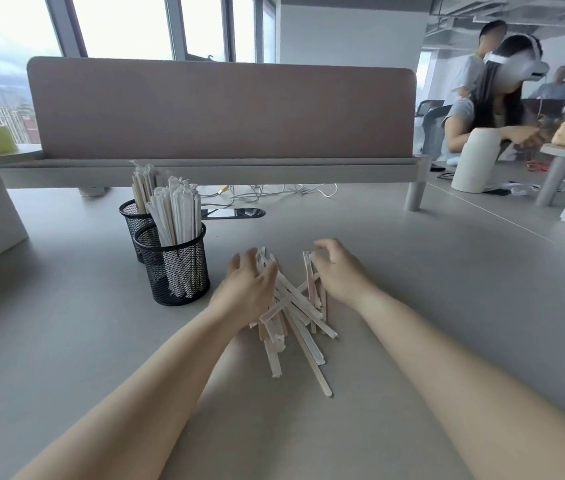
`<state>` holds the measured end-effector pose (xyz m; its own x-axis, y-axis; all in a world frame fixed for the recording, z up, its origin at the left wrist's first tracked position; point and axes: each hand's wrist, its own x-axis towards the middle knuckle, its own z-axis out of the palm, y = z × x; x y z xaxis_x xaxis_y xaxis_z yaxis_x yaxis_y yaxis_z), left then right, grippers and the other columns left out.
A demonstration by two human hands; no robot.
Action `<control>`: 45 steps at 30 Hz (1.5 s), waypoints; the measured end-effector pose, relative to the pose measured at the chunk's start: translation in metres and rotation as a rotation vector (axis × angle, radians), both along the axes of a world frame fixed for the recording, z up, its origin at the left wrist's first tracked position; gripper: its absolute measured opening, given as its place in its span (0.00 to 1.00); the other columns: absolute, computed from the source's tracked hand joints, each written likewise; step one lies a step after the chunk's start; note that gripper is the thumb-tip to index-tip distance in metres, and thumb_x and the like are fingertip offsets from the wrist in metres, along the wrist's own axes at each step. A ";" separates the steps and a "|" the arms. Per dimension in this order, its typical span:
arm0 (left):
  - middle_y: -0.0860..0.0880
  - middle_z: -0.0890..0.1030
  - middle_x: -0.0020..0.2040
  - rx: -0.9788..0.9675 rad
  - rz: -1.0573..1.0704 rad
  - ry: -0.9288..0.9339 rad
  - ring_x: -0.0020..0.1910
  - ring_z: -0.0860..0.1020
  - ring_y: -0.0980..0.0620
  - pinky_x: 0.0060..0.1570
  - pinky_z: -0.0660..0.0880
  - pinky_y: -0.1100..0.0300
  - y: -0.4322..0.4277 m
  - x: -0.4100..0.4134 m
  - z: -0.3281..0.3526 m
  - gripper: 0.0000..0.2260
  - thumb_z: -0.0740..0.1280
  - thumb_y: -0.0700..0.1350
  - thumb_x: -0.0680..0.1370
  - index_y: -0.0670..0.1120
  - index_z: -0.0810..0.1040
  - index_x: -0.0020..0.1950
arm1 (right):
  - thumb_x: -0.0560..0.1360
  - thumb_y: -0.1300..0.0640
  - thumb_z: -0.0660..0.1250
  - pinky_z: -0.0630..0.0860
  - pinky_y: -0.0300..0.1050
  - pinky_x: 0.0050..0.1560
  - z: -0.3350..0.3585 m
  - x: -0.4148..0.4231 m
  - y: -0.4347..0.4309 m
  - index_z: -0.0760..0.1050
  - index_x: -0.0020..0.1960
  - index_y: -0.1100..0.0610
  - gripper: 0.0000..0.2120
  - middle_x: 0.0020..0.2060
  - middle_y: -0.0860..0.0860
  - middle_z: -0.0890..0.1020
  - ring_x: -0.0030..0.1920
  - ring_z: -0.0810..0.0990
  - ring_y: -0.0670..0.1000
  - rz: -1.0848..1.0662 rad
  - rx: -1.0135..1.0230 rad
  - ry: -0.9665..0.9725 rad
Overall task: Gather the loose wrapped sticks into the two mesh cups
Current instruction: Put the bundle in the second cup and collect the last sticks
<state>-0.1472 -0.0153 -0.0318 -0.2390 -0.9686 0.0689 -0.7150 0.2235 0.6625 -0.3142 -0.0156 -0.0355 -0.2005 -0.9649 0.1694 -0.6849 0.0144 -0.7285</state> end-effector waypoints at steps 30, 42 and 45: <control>0.42 0.76 0.50 0.475 0.159 0.717 0.45 0.81 0.41 0.53 0.77 0.50 0.005 0.011 0.028 0.32 0.49 0.66 0.79 0.42 0.71 0.66 | 0.68 0.37 0.69 0.70 0.48 0.55 0.035 0.047 0.034 0.57 0.73 0.61 0.44 0.69 0.61 0.65 0.67 0.66 0.61 0.091 0.464 0.591; 0.38 0.77 0.57 0.486 0.169 0.724 0.43 0.80 0.43 0.43 0.77 0.55 0.005 0.013 0.025 0.30 0.49 0.66 0.79 0.41 0.71 0.58 | 0.76 0.55 0.63 0.67 0.42 0.32 0.040 0.057 0.026 0.70 0.43 0.61 0.09 0.40 0.55 0.75 0.46 0.75 0.59 0.128 0.440 0.668; 0.38 0.78 0.55 0.488 0.165 0.725 0.44 0.80 0.43 0.42 0.76 0.56 0.005 0.013 0.025 0.30 0.50 0.66 0.79 0.40 0.71 0.58 | 0.78 0.58 0.60 0.72 0.45 0.51 0.034 0.061 0.021 0.64 0.68 0.67 0.21 0.63 0.60 0.74 0.62 0.75 0.61 0.060 0.422 0.657</control>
